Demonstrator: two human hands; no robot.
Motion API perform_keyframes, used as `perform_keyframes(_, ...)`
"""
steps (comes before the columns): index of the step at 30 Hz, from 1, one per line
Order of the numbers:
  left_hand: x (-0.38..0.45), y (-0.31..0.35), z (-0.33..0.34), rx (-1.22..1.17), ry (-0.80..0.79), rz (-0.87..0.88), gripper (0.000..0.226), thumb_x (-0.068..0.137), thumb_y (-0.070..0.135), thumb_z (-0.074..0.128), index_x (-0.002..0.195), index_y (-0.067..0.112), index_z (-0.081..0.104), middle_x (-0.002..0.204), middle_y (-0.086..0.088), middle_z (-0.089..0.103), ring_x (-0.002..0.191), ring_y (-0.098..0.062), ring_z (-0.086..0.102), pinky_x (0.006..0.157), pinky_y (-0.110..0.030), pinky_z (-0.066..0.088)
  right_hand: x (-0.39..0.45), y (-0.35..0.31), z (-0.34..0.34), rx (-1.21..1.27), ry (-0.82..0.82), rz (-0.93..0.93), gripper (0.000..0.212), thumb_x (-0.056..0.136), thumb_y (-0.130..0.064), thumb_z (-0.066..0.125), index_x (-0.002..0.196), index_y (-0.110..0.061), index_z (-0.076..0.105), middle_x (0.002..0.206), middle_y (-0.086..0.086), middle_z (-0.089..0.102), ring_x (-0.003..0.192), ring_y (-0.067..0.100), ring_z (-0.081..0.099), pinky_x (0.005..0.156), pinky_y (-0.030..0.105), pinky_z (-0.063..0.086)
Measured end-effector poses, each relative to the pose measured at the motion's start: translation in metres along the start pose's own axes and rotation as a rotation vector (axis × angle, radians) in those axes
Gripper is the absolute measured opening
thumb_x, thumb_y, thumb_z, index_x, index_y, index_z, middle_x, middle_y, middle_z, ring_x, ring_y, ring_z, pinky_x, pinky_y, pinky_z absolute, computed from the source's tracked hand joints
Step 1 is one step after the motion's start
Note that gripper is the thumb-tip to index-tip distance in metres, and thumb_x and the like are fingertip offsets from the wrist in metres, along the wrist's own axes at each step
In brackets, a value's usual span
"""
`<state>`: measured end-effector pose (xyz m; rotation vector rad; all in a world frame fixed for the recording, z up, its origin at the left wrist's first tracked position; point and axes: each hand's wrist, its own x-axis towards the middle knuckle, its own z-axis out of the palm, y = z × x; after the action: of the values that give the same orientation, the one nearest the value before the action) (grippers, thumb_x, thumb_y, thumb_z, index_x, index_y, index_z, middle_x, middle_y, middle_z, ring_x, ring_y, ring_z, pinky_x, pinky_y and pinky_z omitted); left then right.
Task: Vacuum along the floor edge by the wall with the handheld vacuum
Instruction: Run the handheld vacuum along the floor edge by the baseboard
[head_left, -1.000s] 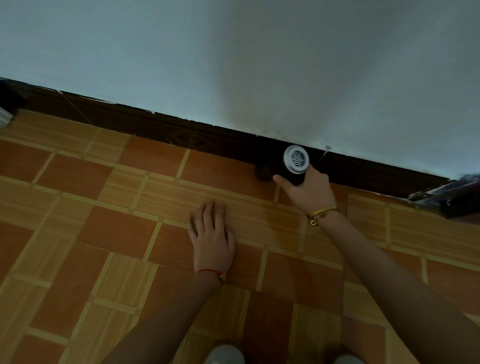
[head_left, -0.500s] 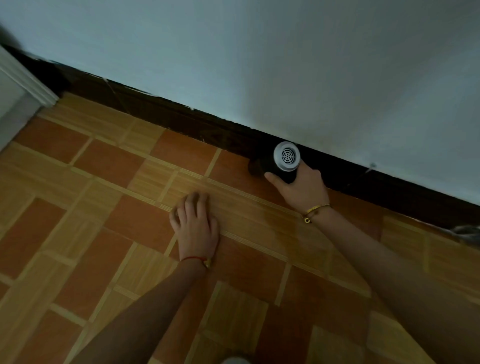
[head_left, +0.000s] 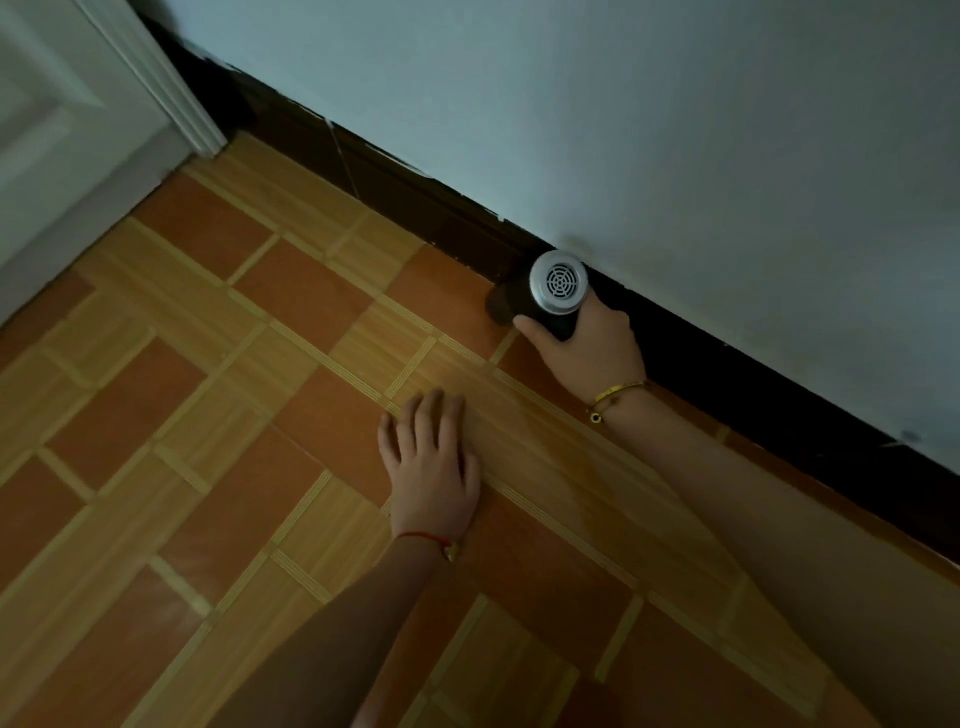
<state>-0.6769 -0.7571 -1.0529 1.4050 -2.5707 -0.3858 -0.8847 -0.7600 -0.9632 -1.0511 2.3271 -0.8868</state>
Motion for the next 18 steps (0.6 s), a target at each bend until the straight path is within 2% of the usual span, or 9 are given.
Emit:
perform_keyframes(8, 0.003, -0.003, 0.002, 0.015, -0.003, 0.009, 0.049, 0.097, 0.036, 0.039, 0.143, 0.020, 0.043, 0.148, -0.005, 0.042, 0.142, -0.029, 0.031, 0.117, -0.059, 0.017, 0.036, -0.035, 0.030, -0.023, -0.043, -0.078, 0.072, 0.078, -0.057, 0.066, 0.134, -0.015, 0.047, 0.121, 0.009, 0.064, 0.111, 0.027, 0.061, 0.088, 0.045, 0.054)
perform_keyframes(13, 0.002, -0.003, 0.001, -0.004, -0.003, 0.005, 0.049, 0.097, 0.035, 0.040, 0.143, 0.020, 0.043, 0.147, -0.005, 0.042, 0.143, -0.028, 0.029, 0.118, -0.059, 0.015, 0.012, -0.006, 0.008, -0.038, -0.009, -0.059, 0.069, 0.077, -0.057, 0.068, 0.130, -0.014, 0.052, 0.115, 0.005, 0.067, 0.105, 0.022, 0.064, 0.083, 0.039, 0.056)
perform_keyframes(18, 0.001, -0.001, -0.002, -0.011, -0.009, -0.003, 0.048, 0.096, 0.034, 0.043, 0.141, 0.019, 0.045, 0.147, -0.007, 0.043, 0.142, -0.031, 0.029, 0.119, -0.058, 0.013, -0.024, 0.027, -0.024, -0.064, 0.018, -0.007, 0.076, 0.076, -0.064, 0.064, 0.133, -0.017, 0.050, 0.116, 0.005, 0.066, 0.108, 0.023, 0.062, 0.088, 0.042, 0.054)
